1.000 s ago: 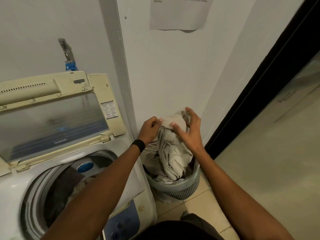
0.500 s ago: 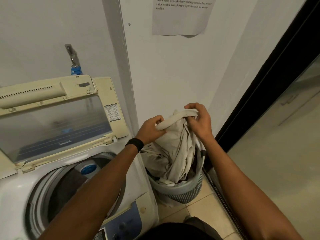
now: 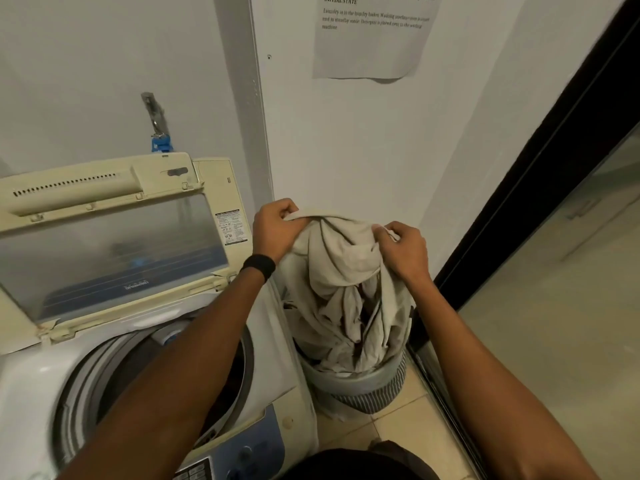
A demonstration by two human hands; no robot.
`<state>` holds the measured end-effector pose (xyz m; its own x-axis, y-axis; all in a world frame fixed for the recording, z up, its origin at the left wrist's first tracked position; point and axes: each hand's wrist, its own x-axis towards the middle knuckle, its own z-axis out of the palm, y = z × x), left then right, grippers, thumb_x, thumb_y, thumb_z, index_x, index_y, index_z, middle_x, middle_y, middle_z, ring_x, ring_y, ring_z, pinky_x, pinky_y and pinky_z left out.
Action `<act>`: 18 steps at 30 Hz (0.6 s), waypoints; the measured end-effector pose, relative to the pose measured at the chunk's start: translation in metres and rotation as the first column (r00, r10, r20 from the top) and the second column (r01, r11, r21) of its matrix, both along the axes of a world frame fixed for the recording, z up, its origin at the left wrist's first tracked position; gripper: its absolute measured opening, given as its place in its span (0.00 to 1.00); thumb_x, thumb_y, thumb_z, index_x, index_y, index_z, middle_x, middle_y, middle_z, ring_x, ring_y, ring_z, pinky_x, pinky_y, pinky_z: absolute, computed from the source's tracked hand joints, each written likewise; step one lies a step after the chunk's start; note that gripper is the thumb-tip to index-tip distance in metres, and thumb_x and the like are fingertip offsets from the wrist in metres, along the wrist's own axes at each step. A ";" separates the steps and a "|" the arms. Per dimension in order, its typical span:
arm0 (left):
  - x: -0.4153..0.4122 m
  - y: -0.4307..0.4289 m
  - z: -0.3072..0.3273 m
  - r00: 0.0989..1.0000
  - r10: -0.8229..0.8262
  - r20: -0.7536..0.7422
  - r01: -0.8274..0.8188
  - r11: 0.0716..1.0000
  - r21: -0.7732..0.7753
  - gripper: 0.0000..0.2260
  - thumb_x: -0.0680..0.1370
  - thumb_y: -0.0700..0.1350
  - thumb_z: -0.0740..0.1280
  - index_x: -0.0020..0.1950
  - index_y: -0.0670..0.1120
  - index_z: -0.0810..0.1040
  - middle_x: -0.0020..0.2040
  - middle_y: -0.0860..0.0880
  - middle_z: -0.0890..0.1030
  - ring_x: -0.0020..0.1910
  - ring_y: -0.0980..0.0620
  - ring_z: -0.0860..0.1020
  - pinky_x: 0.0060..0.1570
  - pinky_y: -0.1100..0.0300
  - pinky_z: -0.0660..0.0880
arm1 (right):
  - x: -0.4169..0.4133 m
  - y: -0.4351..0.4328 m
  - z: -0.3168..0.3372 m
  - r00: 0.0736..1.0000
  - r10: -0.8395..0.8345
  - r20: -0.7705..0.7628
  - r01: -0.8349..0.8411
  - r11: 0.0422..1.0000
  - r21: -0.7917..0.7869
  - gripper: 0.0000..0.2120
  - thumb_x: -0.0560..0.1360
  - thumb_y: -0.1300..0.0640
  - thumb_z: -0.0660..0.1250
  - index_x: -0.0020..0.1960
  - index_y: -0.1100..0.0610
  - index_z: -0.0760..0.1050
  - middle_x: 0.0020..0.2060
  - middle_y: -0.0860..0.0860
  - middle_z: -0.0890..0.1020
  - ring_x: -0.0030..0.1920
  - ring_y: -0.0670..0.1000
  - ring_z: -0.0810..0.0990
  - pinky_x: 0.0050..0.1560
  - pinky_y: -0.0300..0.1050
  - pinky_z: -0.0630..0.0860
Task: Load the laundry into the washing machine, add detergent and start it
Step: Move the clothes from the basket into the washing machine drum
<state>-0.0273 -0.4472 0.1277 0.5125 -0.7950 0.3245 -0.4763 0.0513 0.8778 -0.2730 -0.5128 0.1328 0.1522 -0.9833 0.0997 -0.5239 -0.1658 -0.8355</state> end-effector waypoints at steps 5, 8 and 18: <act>0.011 -0.005 0.013 0.990 -0.130 0.059 0.116 0.974 0.193 0.18 0.73 0.52 0.78 0.32 0.49 0.73 0.29 0.54 0.74 0.30 0.59 0.71 0.35 0.59 0.65 | -0.010 -0.002 -0.008 0.996 -0.076 -0.040 0.066 0.978 -0.200 0.13 0.75 0.55 0.68 0.60 0.47 0.77 0.52 0.46 0.81 0.55 0.51 0.79 0.59 0.55 0.75; -0.014 -0.006 0.017 0.944 -0.330 -0.032 0.330 0.930 0.158 0.13 0.77 0.47 0.76 0.37 0.43 0.78 0.32 0.54 0.76 0.33 0.61 0.72 0.39 0.63 0.68 | 0.009 0.008 0.004 0.928 0.372 -0.024 -0.364 0.891 -0.272 0.39 0.69 0.59 0.74 0.76 0.43 0.65 0.69 0.46 0.73 0.68 0.47 0.73 0.68 0.47 0.71; -0.040 0.018 -0.052 0.842 -0.520 -0.146 0.532 0.752 0.390 0.24 0.73 0.47 0.79 0.67 0.51 0.75 0.50 0.49 0.82 0.48 0.52 0.79 0.53 0.59 0.76 | 0.018 0.000 0.026 0.957 0.158 0.243 -0.112 0.975 -0.194 0.05 0.80 0.60 0.63 0.48 0.54 0.77 0.42 0.43 0.80 0.42 0.41 0.78 0.48 0.41 0.74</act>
